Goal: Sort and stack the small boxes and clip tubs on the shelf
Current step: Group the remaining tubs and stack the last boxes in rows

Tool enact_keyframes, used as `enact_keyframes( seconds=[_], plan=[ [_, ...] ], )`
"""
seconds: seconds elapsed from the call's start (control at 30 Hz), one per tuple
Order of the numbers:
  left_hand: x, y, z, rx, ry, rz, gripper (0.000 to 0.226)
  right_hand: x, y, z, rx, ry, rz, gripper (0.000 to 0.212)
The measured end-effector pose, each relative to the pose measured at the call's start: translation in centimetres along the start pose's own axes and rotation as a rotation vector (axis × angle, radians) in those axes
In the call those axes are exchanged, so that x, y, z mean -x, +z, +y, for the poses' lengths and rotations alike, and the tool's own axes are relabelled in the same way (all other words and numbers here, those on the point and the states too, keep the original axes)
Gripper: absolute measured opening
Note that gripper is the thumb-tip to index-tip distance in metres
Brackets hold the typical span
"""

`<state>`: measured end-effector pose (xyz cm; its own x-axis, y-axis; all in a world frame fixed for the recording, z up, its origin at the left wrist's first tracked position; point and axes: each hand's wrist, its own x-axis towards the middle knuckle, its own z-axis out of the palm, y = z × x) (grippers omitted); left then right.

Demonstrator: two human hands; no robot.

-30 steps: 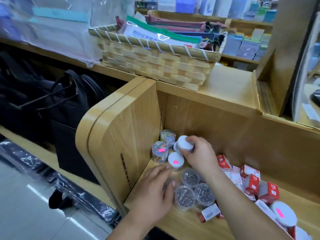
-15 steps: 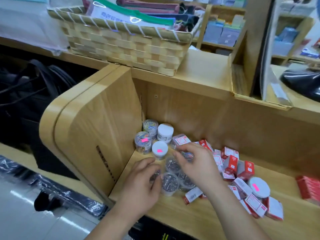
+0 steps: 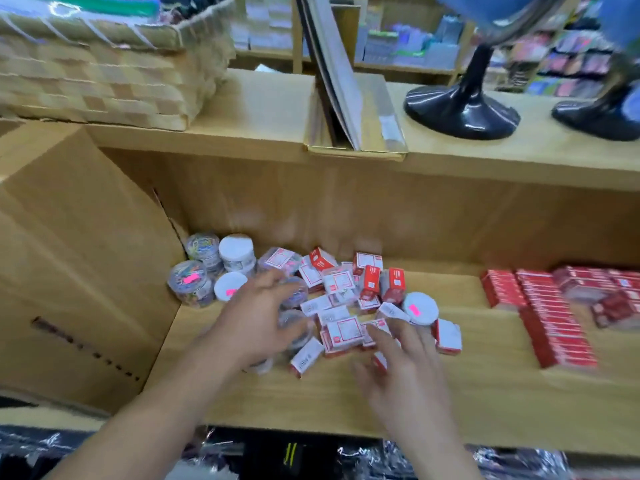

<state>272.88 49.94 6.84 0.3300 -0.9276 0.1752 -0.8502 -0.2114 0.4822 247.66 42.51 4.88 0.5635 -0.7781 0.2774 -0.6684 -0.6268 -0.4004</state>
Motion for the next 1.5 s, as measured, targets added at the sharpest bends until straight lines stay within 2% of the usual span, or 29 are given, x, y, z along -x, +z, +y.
enact_keyframes(
  seconds=[0.07, 0.13, 0.2, 0.27, 0.37, 0.47, 0.5, 0.63, 0.7, 0.8, 0.93, 1.2, 1.37, 1.43, 1.5],
  plan=[
    [1.6, 0.3, -0.3, -0.004, 0.000, 0.067, 0.071, 1.0, 0.8, 1.5, 0.051, 0.061, -0.014, 0.072],
    [4.2, 0.3, -1.1, -0.036, -0.118, 0.011, 0.086, 1.5, 1.8, 2.6, 0.054, 0.109, -0.048, 0.078],
    [7.1, 0.7, -2.2, -0.085, -0.142, -0.012, 0.091, 1.7, 2.3, 3.6, 0.073, 0.114, -0.061, 0.071],
    [8.8, 1.4, -2.8, -0.120, -0.091, 0.021, 0.083, 1.5, 1.9, 4.2, 0.079, 0.118, -0.047, 0.064],
    [9.0, 2.1, -1.9, -0.165, -0.176, 0.052, 0.074, 0.8, 0.9, 4.3, 0.041, 0.137, -0.007, 0.061],
    [8.9, 2.8, -0.8, -0.041, -0.182, 0.122, 0.069, -1.3, -0.4, 4.4, -0.018, 0.217, 0.119, 0.038],
    [8.9, 3.0, -0.3, 0.002, -0.168, 0.146, 0.067, -2.7, -0.7, 4.9, 0.008, 0.266, 0.115, 0.035],
    [8.7, 4.5, 1.4, 0.046, -0.080, 0.193, 0.061, -7.5, -1.2, 7.3, 0.046, 0.389, -0.022, 0.036],
    [8.7, 5.0, 1.9, -0.004, -0.018, 0.170, 0.058, -8.6, -1.5, 7.4, -0.027, 0.454, -0.100, 0.032],
    [8.5, 5.3, 2.4, -0.101, -0.035, 0.118, 0.061, -9.7, -2.0, 7.5, -0.107, 0.545, -0.189, 0.029],
    [8.5, 5.7, 2.6, -0.168, -0.036, 0.098, 0.062, -10.6, -3.6, 8.3, -0.259, 0.575, -0.263, 0.029],
    [7.4, 6.2, 4.4, -0.143, -0.094, 0.070, 0.065, -11.0, -6.1, 8.0, -0.230, 0.480, -0.559, 0.065],
    [8.0, 5.8, 4.2, -0.038, -0.096, 0.072, 0.070, -9.7, -5.9, 7.7, -0.183, 0.440, -0.371, 0.058],
    [8.2, 5.2, 3.8, 0.020, -0.081, 0.137, 0.066, -9.2, -6.3, 7.3, -0.117, 0.409, -0.215, 0.053],
    [8.4, 4.5, 3.3, 0.102, -0.058, 0.216, 0.060, -9.1, -6.7, 6.1, -0.094, 0.304, -0.053, 0.051]
  ],
)
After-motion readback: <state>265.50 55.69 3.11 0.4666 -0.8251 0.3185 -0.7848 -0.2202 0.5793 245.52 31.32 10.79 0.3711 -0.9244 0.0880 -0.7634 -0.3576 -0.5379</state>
